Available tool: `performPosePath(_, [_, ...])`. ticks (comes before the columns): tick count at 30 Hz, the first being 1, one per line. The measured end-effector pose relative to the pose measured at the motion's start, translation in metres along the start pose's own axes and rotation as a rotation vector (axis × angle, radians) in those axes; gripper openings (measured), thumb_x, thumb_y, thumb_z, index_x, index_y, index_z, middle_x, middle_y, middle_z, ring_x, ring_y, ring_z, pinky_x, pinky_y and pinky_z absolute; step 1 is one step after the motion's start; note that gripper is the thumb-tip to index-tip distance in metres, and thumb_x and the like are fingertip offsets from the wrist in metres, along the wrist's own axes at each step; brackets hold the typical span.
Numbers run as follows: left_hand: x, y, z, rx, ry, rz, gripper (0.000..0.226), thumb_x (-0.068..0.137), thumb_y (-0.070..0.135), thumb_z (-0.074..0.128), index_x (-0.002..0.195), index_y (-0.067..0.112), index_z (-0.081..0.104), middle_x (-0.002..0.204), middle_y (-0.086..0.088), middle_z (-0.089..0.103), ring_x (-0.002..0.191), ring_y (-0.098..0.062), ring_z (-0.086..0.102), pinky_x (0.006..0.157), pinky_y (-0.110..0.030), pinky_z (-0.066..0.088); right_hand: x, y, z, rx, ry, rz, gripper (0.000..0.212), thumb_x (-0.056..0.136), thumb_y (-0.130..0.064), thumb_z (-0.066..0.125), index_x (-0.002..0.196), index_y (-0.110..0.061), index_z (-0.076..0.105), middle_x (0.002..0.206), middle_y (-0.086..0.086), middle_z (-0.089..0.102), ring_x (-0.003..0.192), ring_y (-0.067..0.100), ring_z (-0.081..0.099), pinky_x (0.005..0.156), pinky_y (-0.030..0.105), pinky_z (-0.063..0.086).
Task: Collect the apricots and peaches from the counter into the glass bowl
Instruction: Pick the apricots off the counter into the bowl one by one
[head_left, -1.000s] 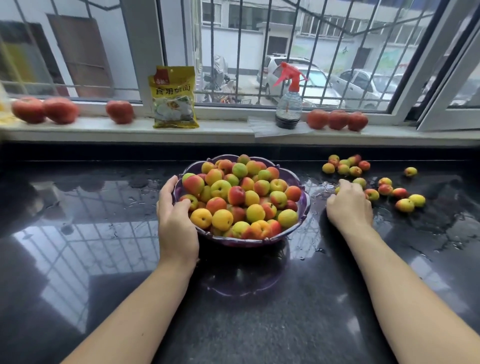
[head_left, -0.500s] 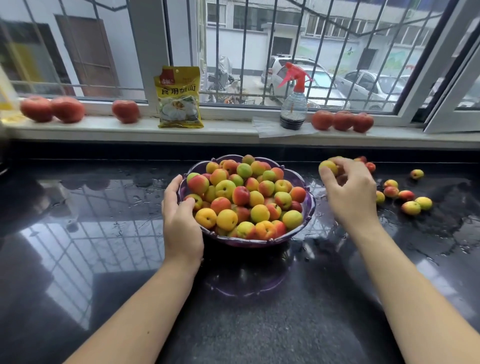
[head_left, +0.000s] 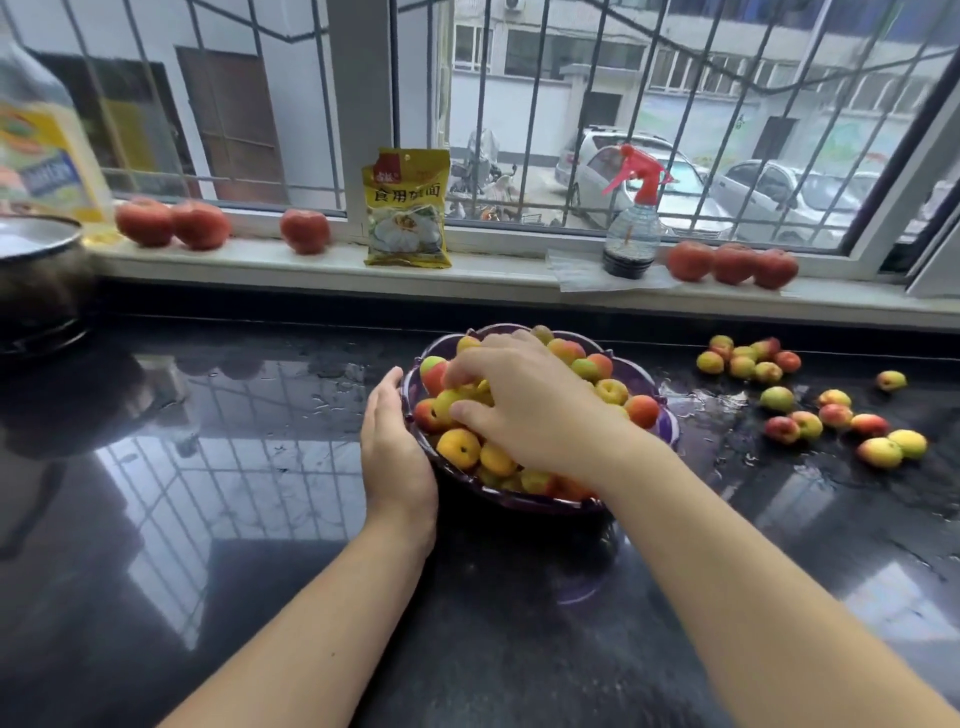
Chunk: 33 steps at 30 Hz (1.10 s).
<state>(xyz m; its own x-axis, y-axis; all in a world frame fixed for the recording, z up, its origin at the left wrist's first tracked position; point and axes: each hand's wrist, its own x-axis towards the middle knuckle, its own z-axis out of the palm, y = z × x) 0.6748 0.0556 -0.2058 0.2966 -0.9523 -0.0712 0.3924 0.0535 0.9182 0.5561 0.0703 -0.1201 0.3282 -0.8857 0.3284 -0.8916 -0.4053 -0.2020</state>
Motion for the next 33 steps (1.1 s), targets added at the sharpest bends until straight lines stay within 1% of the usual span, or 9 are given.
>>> performPosePath(3, [-0.001,-0.001,0.002,0.043,-0.014,0.052,0.036,0.112,0.037,0.039,0.139,0.031,0.064,0.134,0.007,0.065,0.127,-0.013,0.063,0.106,-0.034,0.054,-0.007,0.009,-0.002,0.069,0.107,0.038,0.027,0.098,-0.032,0.062,0.124,-0.03,0.066,0.128,-0.008,0.06,0.121,0.013,0.048,0.102,0.031,0.041])
performPosePath(7, [-0.001,-0.001,0.002,0.069,-0.045,0.07,0.036,0.113,0.022,0.04,0.145,0.025,0.058,0.126,0.018,0.06,0.113,0.002,0.061,0.078,-0.008,0.052,-0.024,0.056,-0.015,0.244,0.406,0.244,0.015,0.095,-0.018,0.063,0.105,-0.021,0.074,0.105,-0.008,0.068,0.101,0.011,0.059,0.089,0.027,0.047])
performPosePath(12, [-0.004,-0.002,0.002,0.123,-0.047,0.098,0.044,0.112,0.02,0.039,0.153,0.027,0.052,0.144,0.008,0.057,0.128,-0.008,0.058,0.096,-0.023,0.051,-0.064,0.122,0.013,0.265,0.702,0.628,0.023,0.09,-0.002,0.053,0.097,-0.011,0.073,0.101,0.006,0.069,0.1,0.024,0.061,0.085,0.029,0.043])
performPosePath(16, [-0.005,-0.005,0.001,0.185,-0.044,0.134,0.047,0.111,0.023,0.038,0.155,0.034,0.05,0.151,0.009,0.052,0.137,-0.014,0.053,0.115,-0.041,0.049,-0.081,0.153,0.017,0.287,0.665,0.752,0.029,0.096,-0.009,0.045,0.105,-0.009,0.072,0.112,0.011,0.068,0.107,0.026,0.059,0.084,0.026,0.038])
performPosePath(18, [-0.005,-0.006,0.0,0.197,-0.038,0.131,0.047,0.11,0.025,0.038,0.153,0.037,0.05,0.15,0.01,0.052,0.137,-0.015,0.053,0.115,-0.045,0.049,-0.087,0.17,0.016,0.145,0.615,0.828,0.046,0.088,-0.017,0.036,0.118,-0.007,0.07,0.127,0.016,0.063,0.119,0.035,0.051,0.094,0.033,0.036])
performPosePath(23, [-0.006,-0.005,0.0,0.194,-0.055,0.115,0.046,0.109,0.027,0.039,0.152,0.036,0.051,0.149,0.007,0.055,0.135,-0.016,0.056,0.114,-0.047,0.05,-0.104,0.202,0.024,-0.073,0.279,1.128,0.056,0.09,-0.018,0.047,0.146,-0.015,0.047,0.164,0.01,0.022,0.147,0.035,0.015,0.122,0.044,0.014])
performPosePath(25, [-0.006,-0.004,0.001,0.183,-0.053,0.117,0.045,0.111,0.024,0.038,0.152,0.034,0.051,0.148,0.006,0.055,0.134,-0.016,0.056,0.113,-0.046,0.051,-0.103,0.203,0.025,-0.069,0.258,1.14,0.056,0.092,-0.018,0.048,0.148,-0.013,0.044,0.163,0.01,0.022,0.147,0.036,0.017,0.121,0.044,0.016])
performPosePath(30, [-0.008,-0.003,0.001,0.191,-0.063,0.131,0.043,0.113,0.024,0.037,0.153,0.033,0.05,0.147,0.006,0.054,0.132,-0.016,0.056,0.111,-0.044,0.052,-0.098,0.195,0.021,-0.153,0.493,1.049,0.041,0.09,-0.008,0.053,0.13,-0.007,0.06,0.138,0.018,0.043,0.125,0.043,0.037,0.107,0.044,0.034])
performPosePath(33, [-0.008,-0.003,0.001,0.194,-0.063,0.131,0.043,0.113,0.025,0.036,0.153,0.034,0.049,0.147,0.006,0.053,0.133,-0.016,0.056,0.111,-0.044,0.052,-0.1,0.198,0.023,-0.182,0.378,1.085,0.04,0.091,-0.01,0.056,0.131,-0.01,0.061,0.137,0.018,0.045,0.124,0.043,0.039,0.106,0.044,0.036])
